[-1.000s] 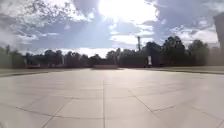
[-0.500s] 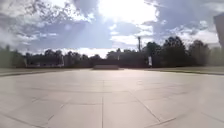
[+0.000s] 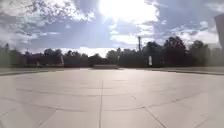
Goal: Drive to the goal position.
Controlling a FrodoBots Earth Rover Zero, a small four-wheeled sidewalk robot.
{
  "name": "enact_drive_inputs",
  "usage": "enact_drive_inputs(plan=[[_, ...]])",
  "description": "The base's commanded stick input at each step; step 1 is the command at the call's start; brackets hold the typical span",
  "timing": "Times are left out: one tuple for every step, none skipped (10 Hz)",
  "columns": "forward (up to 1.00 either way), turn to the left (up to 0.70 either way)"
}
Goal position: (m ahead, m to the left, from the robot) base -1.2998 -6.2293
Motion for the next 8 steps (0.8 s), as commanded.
enact_drive_inputs(plan=[[0.55, -0.01], [0.55, -0.01], [0.55, -0.01], [0.55, -0.01], [0.55, -0.01], [0.55, -0.01], [0.55, -0.01], [0.55, -0.01]])
